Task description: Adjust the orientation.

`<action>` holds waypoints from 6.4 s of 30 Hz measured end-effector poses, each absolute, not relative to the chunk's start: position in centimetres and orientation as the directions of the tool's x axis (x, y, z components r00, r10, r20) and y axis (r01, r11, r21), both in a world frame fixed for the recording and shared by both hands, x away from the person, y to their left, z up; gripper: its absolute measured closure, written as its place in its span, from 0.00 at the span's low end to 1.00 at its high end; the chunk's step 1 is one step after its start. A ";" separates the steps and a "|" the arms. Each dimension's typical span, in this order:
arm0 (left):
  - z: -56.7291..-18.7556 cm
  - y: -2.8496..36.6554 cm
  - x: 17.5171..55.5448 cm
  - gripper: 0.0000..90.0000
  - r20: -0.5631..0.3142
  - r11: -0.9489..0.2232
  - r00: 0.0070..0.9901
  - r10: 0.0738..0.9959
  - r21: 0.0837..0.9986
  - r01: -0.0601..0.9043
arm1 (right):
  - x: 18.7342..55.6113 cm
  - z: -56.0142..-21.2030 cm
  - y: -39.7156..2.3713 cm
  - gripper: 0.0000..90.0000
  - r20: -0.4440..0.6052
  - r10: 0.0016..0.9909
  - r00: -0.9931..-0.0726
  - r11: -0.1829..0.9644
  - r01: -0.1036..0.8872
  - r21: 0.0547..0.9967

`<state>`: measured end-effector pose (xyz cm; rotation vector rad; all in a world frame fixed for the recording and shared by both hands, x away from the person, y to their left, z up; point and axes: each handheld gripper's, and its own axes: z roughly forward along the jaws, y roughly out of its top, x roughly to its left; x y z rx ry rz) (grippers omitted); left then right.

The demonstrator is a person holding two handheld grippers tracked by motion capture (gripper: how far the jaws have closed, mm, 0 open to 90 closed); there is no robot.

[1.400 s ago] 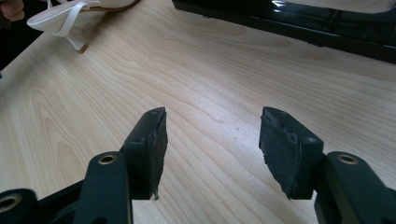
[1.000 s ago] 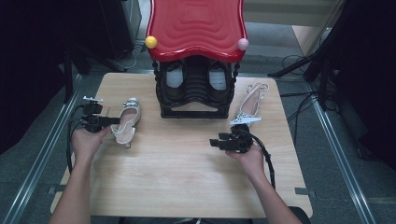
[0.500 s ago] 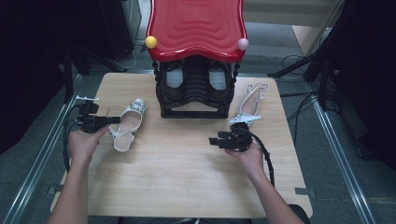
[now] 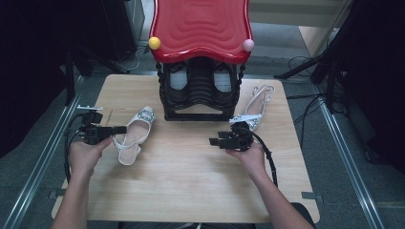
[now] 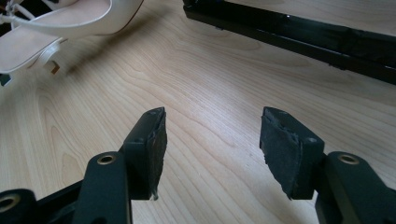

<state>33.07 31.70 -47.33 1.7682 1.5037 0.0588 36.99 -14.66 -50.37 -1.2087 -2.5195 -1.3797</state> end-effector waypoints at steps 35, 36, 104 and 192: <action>-47.2 20.8 34.5 0.96 -0.478 -0.232 0.560 0.677 0.583 0.779 | 35.2 -50.5 -16.4 0.46 0.324 0.659 -0.679 0.312 0.639 0.703; -47.2 20.2 34.7 0.96 -0.484 -0.240 0.568 0.666 0.583 0.777 | 35.0 -50.5 -16.6 0.46 0.323 0.664 -0.675 0.311 0.642 0.701; -47.9 21.0 34.1 0.57 -0.422 -0.290 0.568 0.707 0.560 0.777 | 35.2 -52.6 -11.5 1.00 0.292 0.636 -0.714 0.388 0.624 0.678; -48.5 24.1 36.8 0.50 -0.395 -0.231 0.555 0.732 0.622 0.748 | 39.3 -51.2 -26.8 1.00 0.235 0.846 -0.478 0.195 0.688 0.699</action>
